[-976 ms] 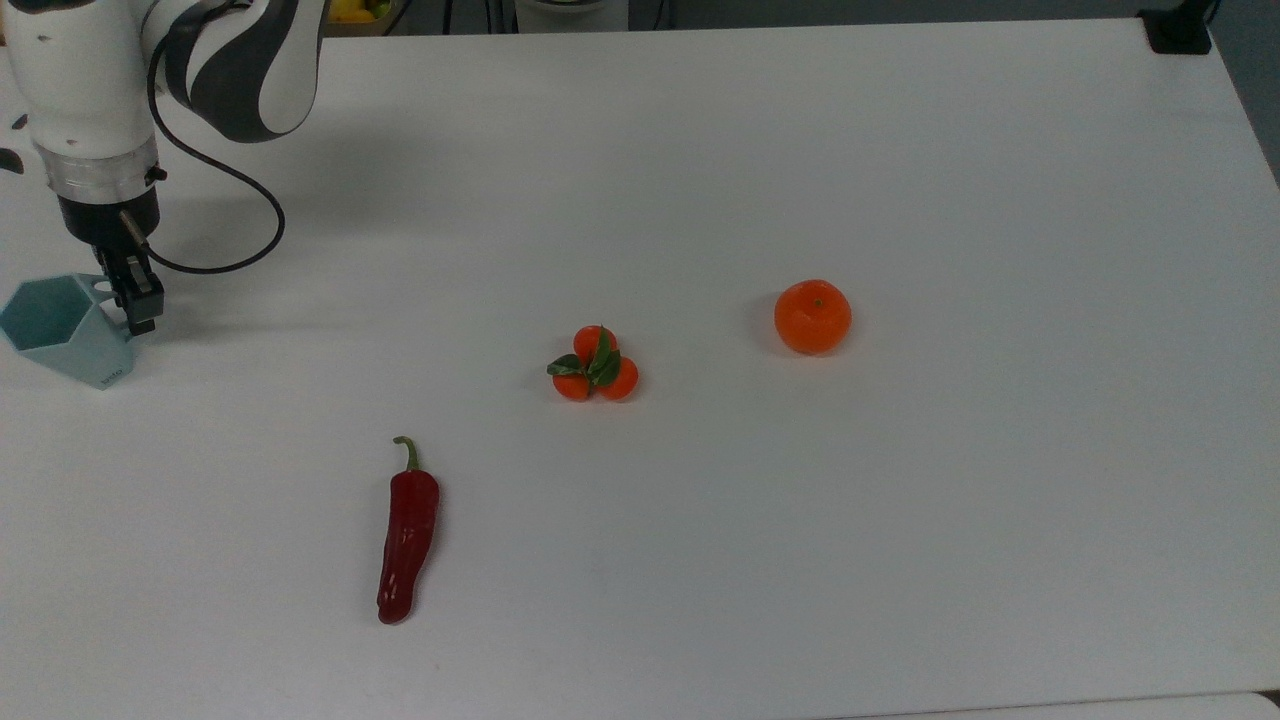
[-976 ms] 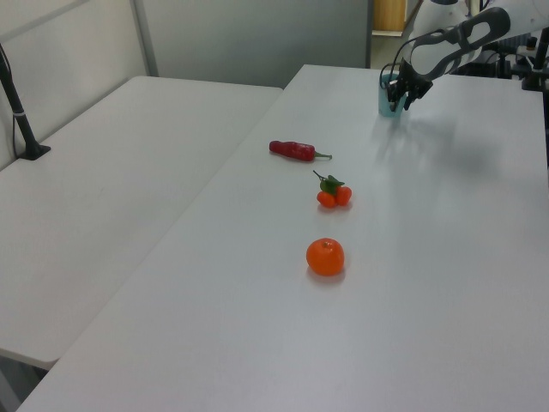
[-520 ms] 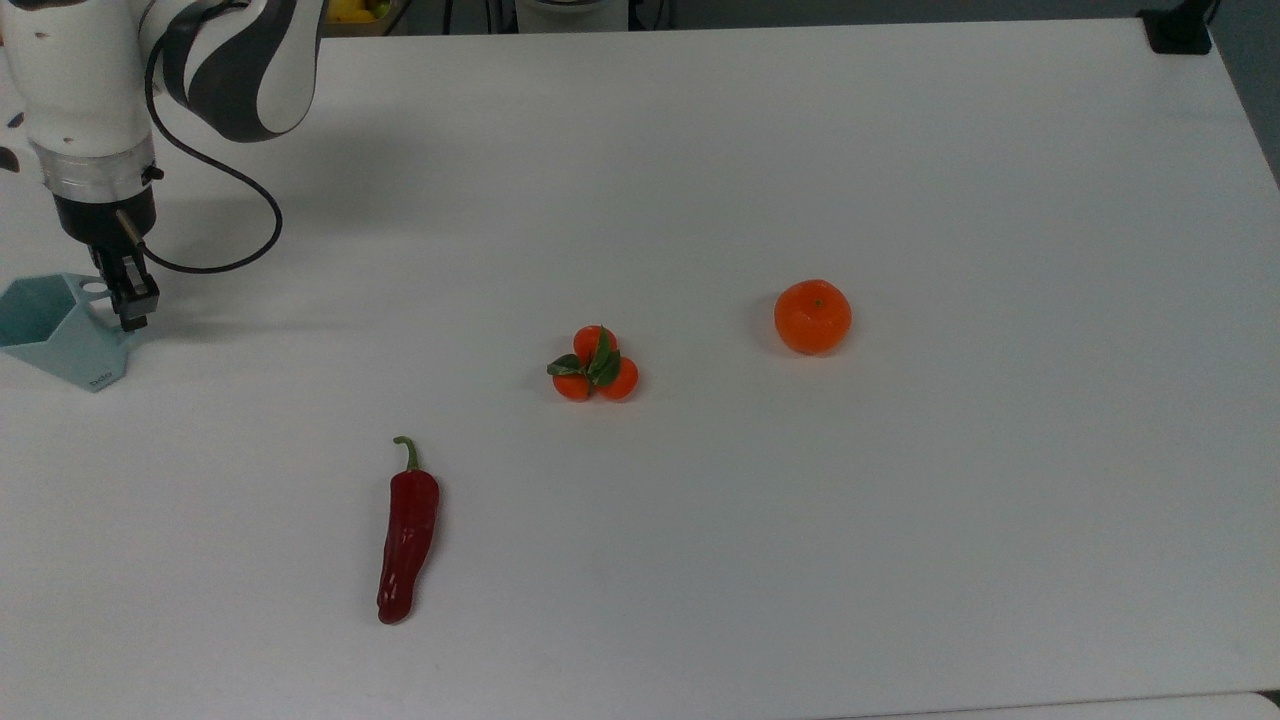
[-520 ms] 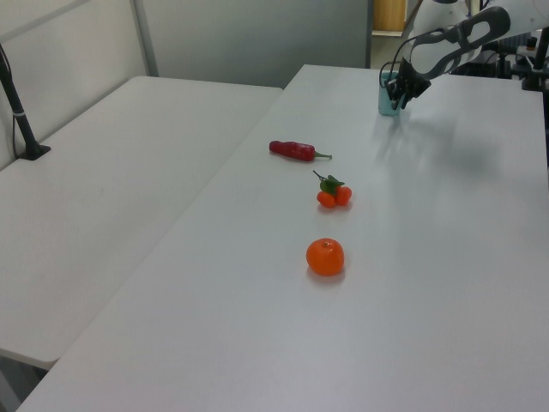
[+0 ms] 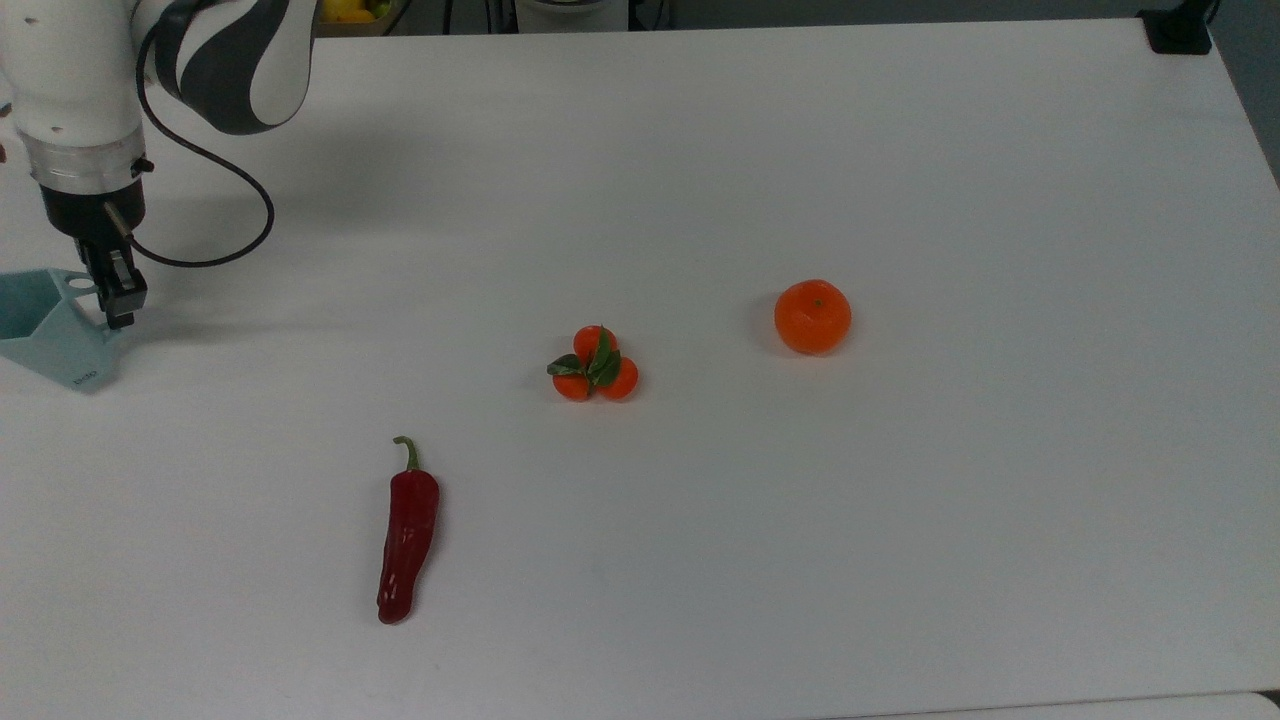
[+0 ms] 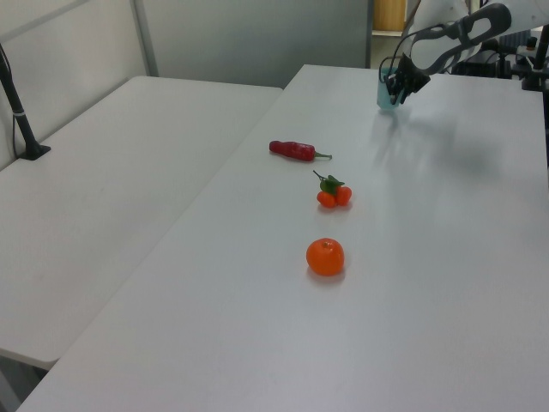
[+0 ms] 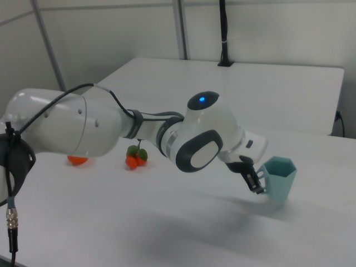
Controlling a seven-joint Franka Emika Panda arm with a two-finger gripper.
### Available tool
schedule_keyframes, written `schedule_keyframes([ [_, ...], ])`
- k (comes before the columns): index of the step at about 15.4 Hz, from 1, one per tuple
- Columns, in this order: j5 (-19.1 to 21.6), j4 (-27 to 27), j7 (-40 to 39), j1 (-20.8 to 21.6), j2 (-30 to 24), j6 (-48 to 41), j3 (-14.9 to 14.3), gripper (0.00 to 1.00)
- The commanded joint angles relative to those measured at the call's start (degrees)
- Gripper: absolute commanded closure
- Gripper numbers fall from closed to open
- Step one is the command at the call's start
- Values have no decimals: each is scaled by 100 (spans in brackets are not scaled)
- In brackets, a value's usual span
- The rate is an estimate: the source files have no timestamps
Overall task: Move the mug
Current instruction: 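Lift the teal mug and carry it toward the cherry tomatoes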
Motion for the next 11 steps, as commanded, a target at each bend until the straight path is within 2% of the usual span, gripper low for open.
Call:
schedule_keyframes([
  [1,-9,-147,-200,56,-540,25,19,100],
  [5,0,-138,-437,144,-1110,-343,195,100],
  [8,0,-147,-684,144,-1594,-860,572,100],
  [11,-9,-164,-990,144,-2112,-1843,976,100],
])
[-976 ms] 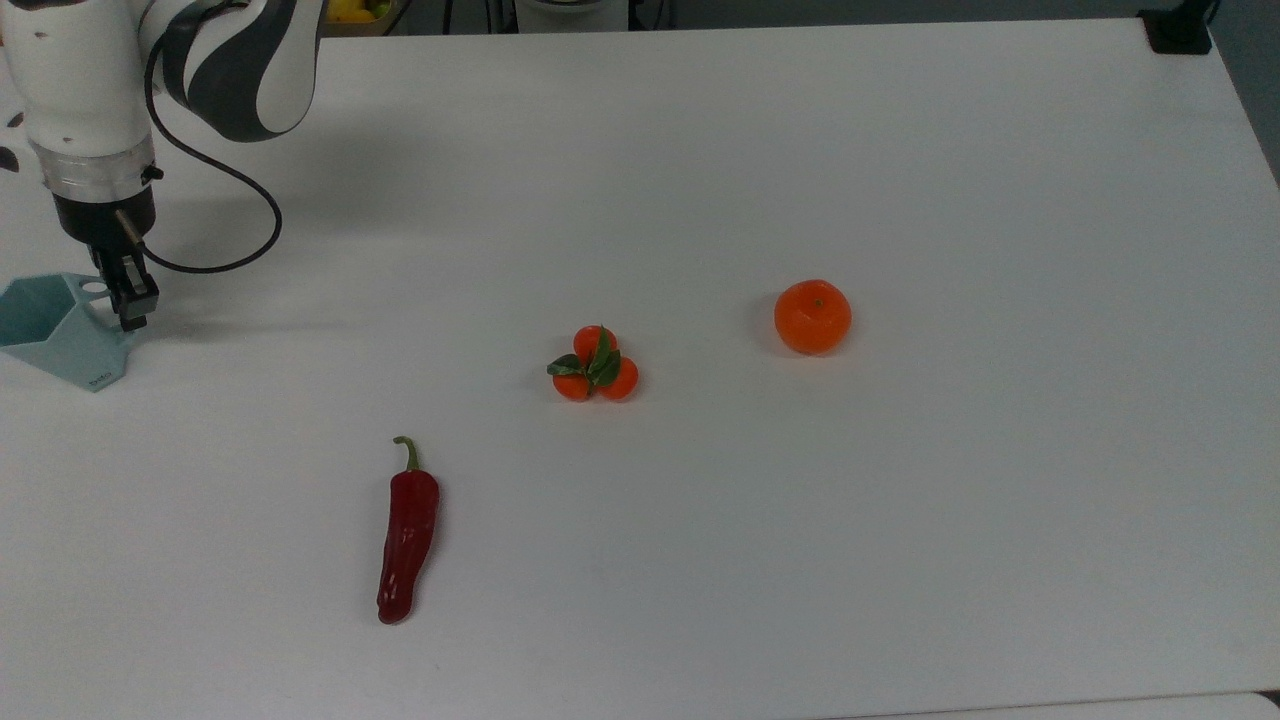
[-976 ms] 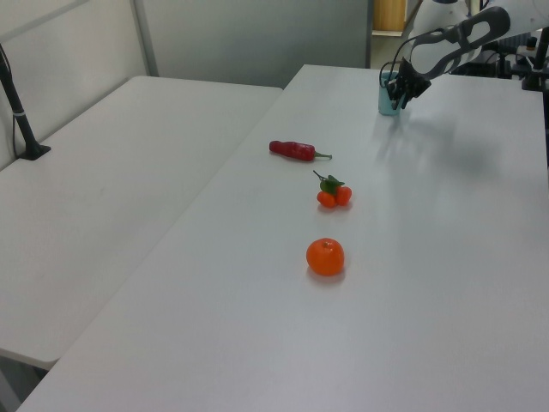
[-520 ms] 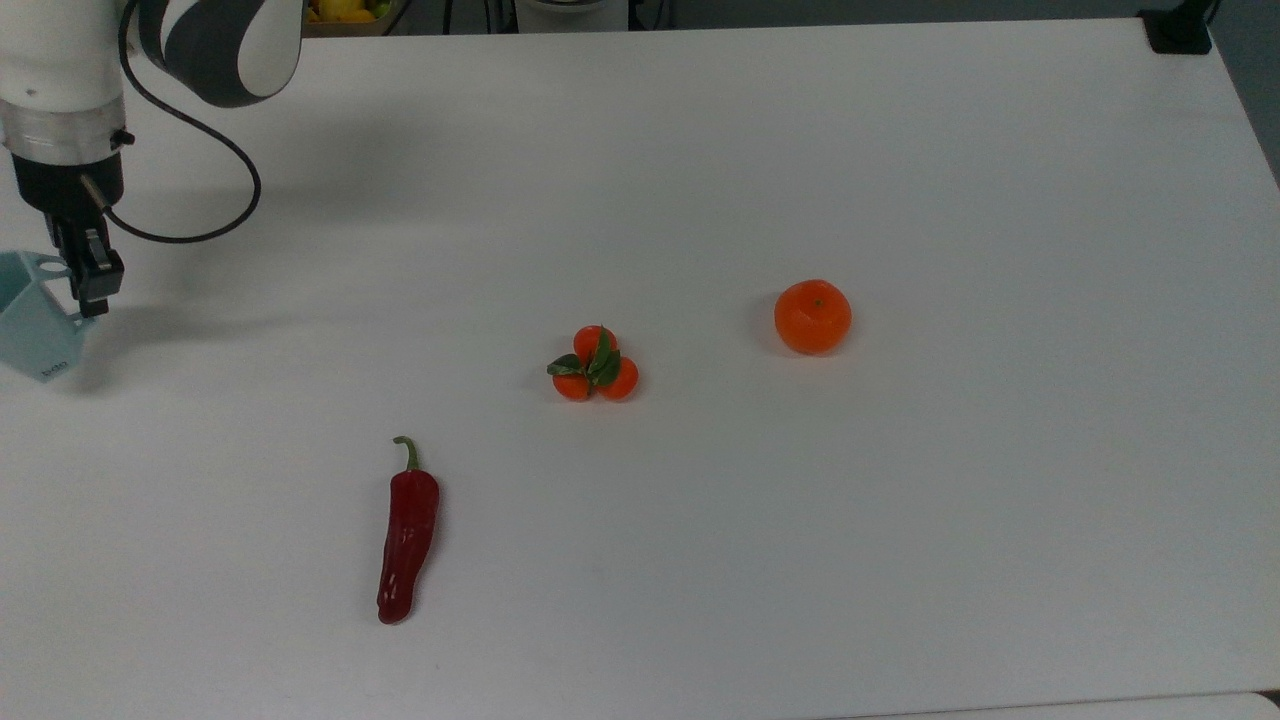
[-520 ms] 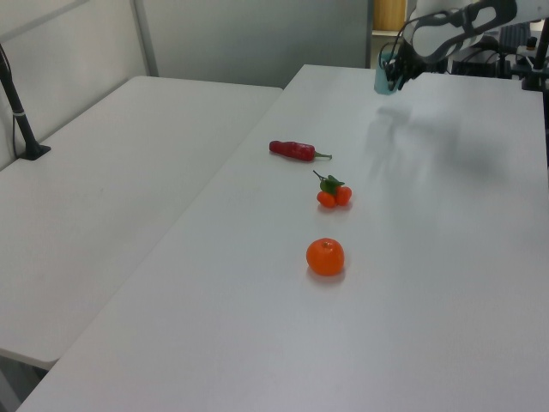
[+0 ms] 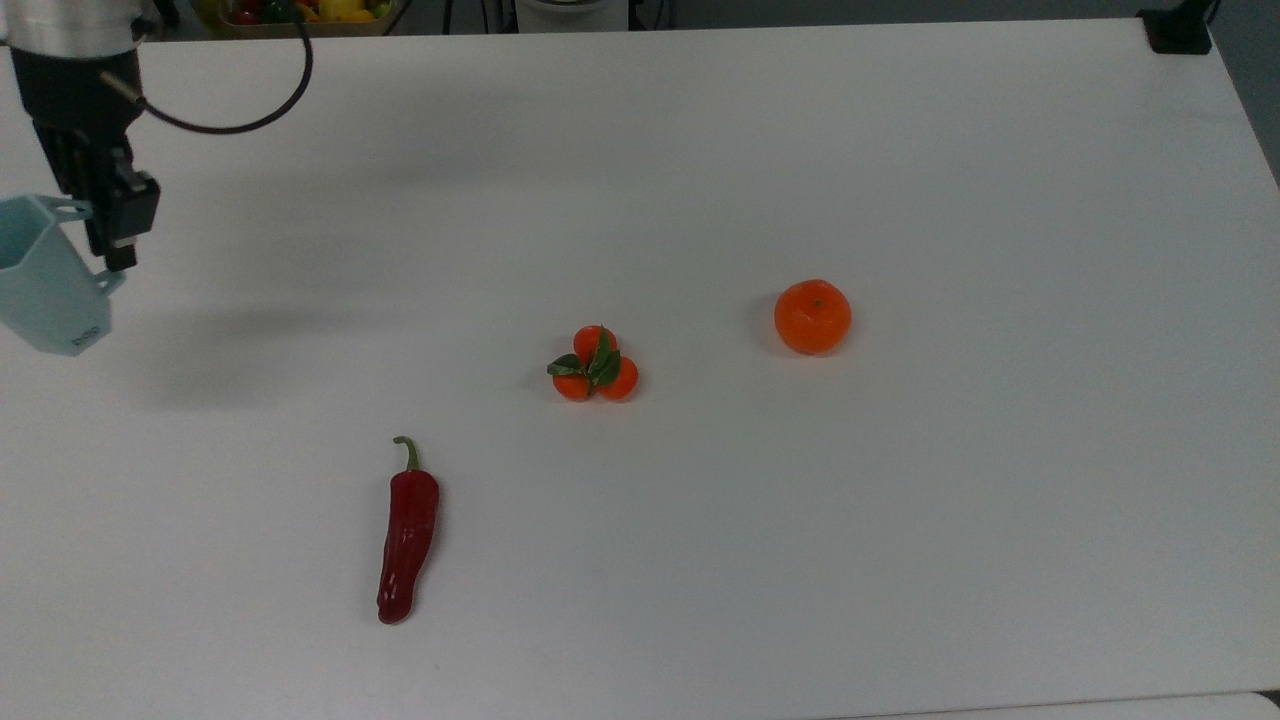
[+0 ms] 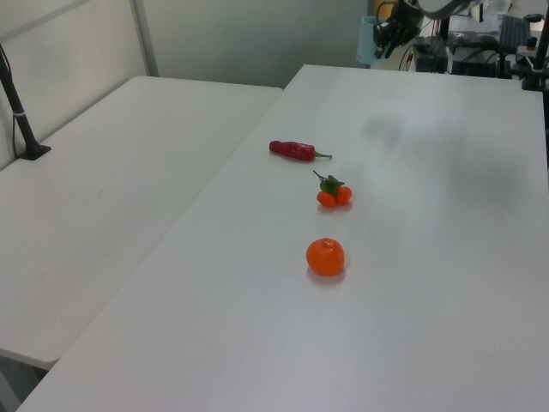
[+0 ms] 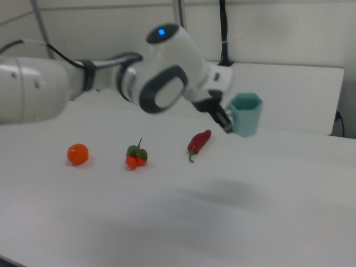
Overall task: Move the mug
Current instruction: 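Lift the teal mug and carry it toward the cherry tomatoes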
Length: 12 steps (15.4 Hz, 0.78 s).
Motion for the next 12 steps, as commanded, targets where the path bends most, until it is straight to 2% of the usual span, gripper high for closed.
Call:
schedule_keyframes([
  [1,-3,-247,-621,25,-820,-1278,435,100],
  [4,5,-335,-1280,25,-1190,-2281,796,100],
  [7,41,-711,-1879,43,-1462,-2827,1138,100],
  [12,5,-1880,-2117,51,-1884,-2733,1719,100],
])
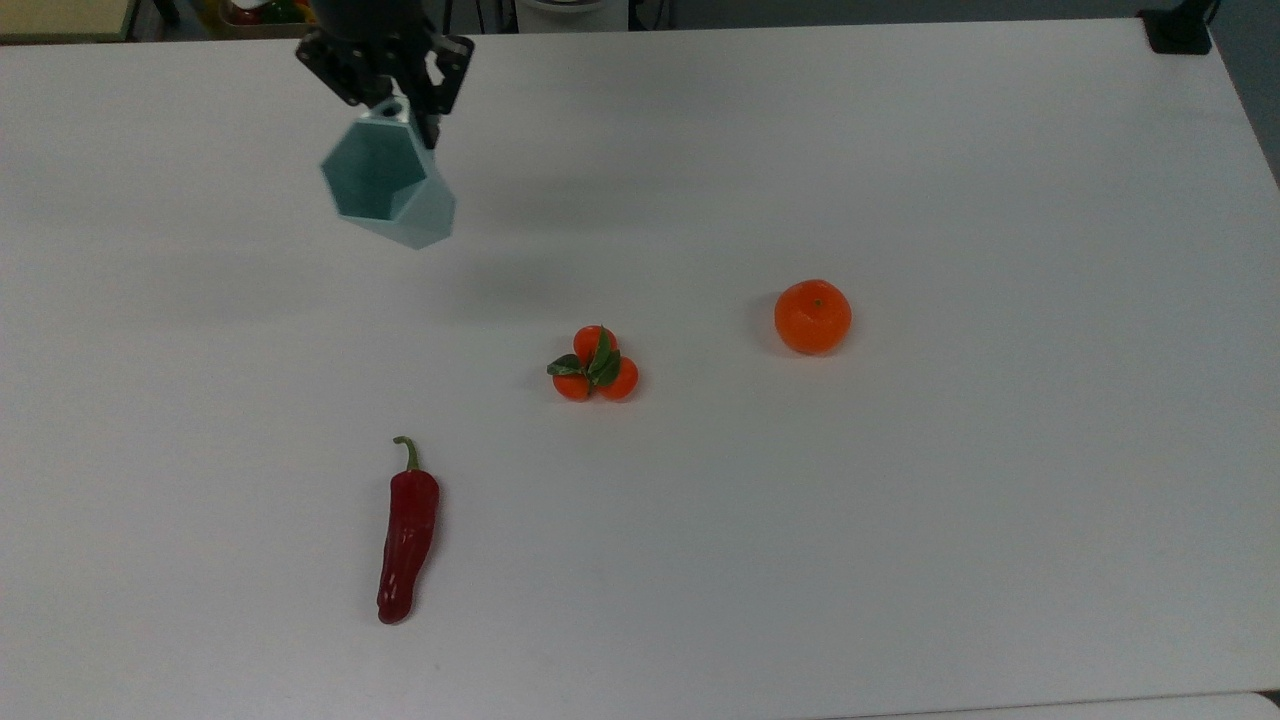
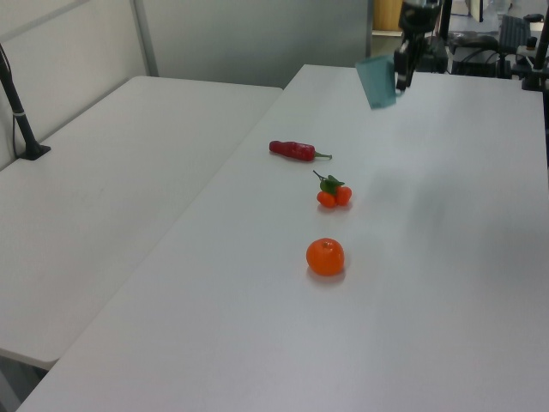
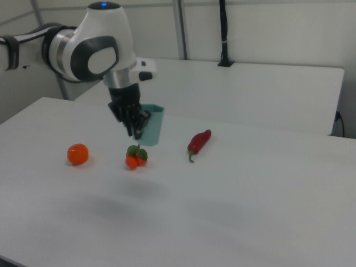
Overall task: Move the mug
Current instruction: 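Lift the teal mug and carry it toward the cherry tomatoes, then lower the teal mug onto the table beside the tomatoes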
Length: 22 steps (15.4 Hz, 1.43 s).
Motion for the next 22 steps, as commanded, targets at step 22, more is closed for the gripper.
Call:
schedule_keyframes([
  [22,-46,-3197,-1328,68,-623,2351,494,87],
])
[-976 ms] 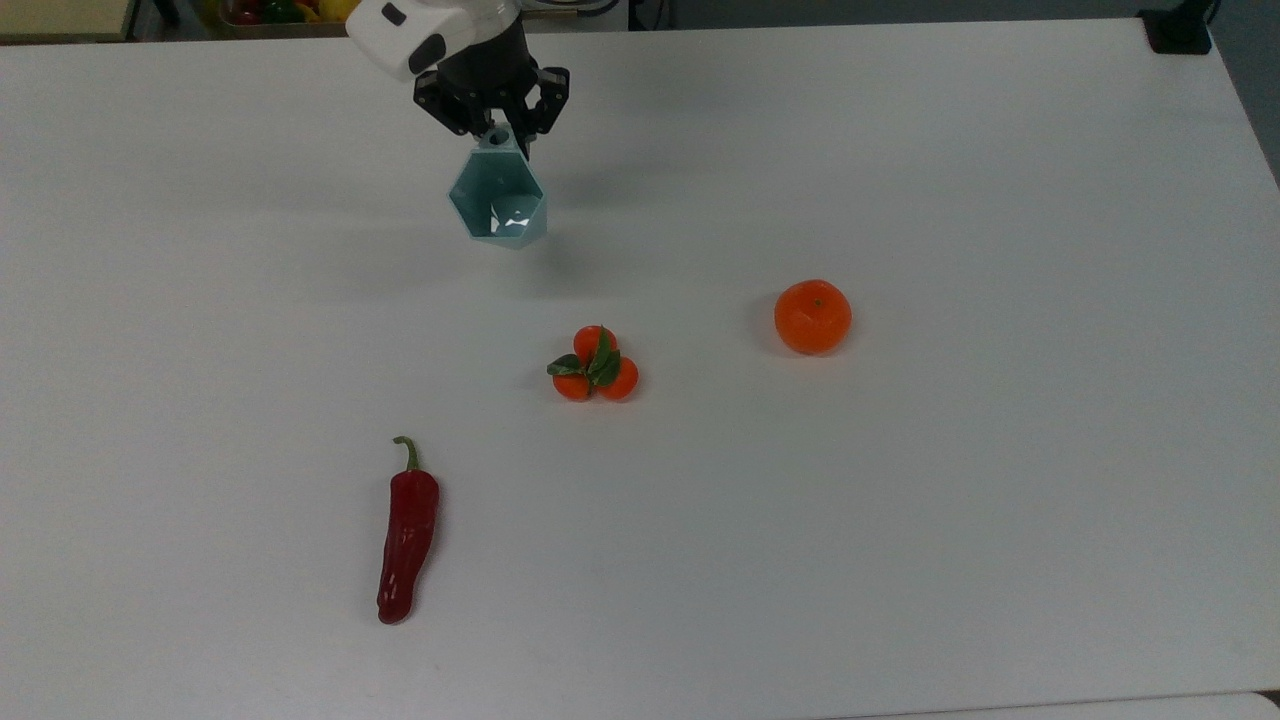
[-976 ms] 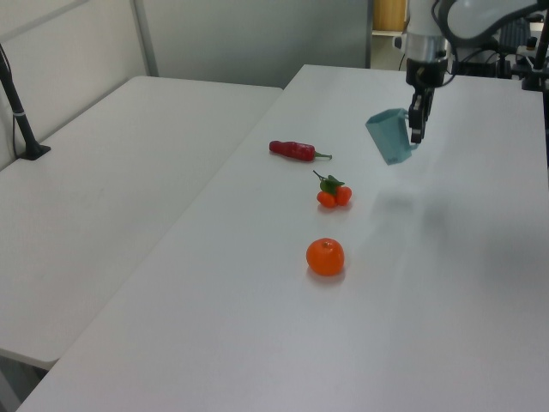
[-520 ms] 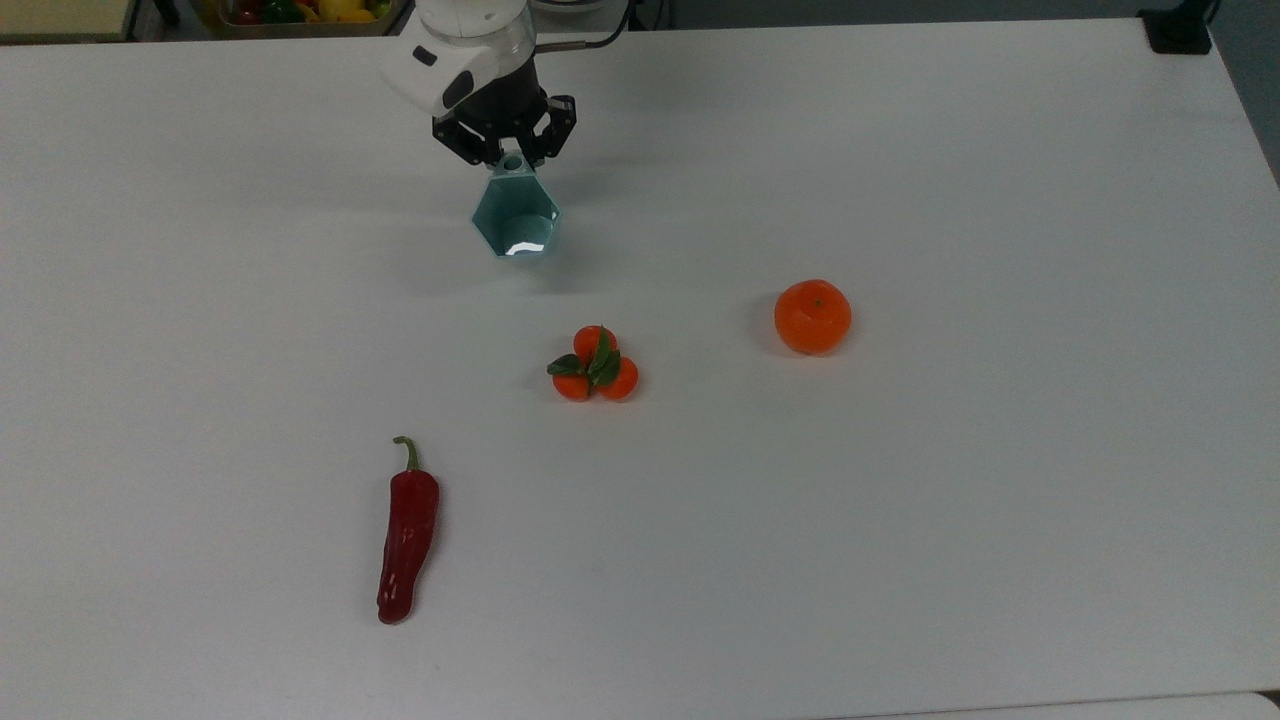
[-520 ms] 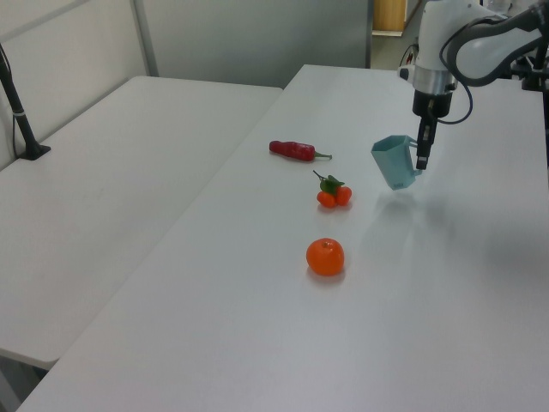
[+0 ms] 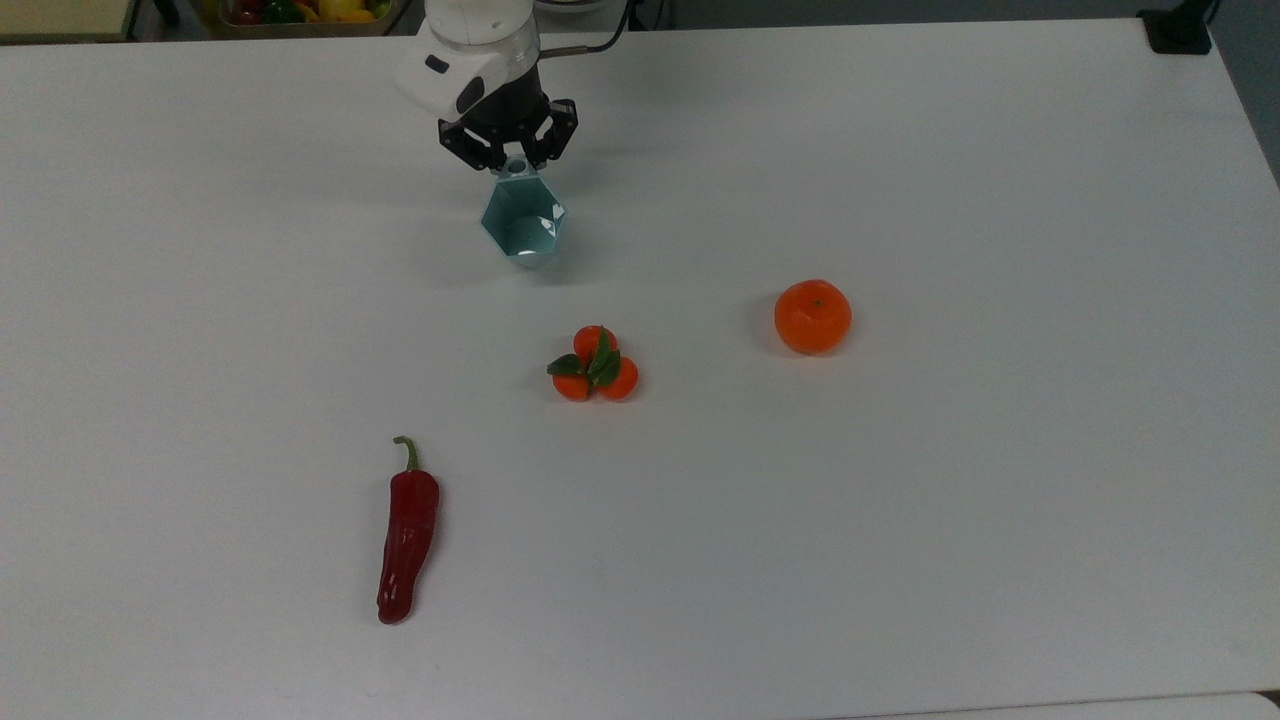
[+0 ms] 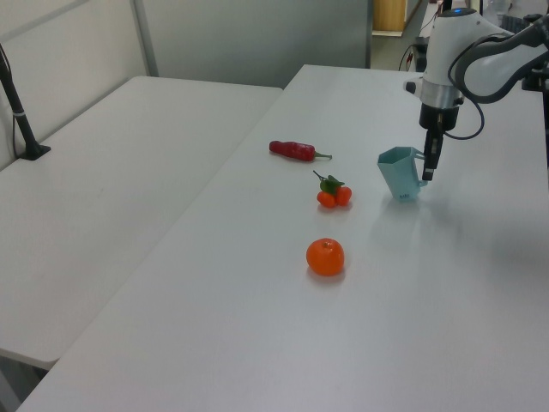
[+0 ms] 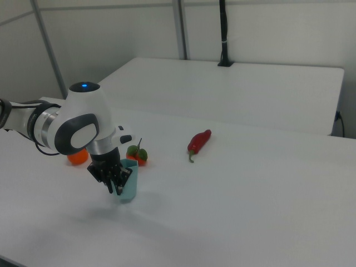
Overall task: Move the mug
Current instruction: 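Lower the teal mug onto the table beside the tomatoes, then open the gripper and raise it away from the mug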
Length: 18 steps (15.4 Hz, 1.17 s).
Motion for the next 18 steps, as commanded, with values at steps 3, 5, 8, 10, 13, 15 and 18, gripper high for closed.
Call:
schedule_keyframes([
  [3,-34,-242,-18,32,-203,-158,-11,62],
  [5,-17,-224,26,41,-212,-211,-11,53],
  [8,18,-206,35,41,-229,-298,-11,31],
  [10,36,-93,44,41,-317,-640,7,12],
  [13,132,258,44,41,-414,-1263,7,0],
  [15,256,653,44,32,-440,-1834,7,0],
  [18,440,1303,122,32,-441,-2555,7,0],
])
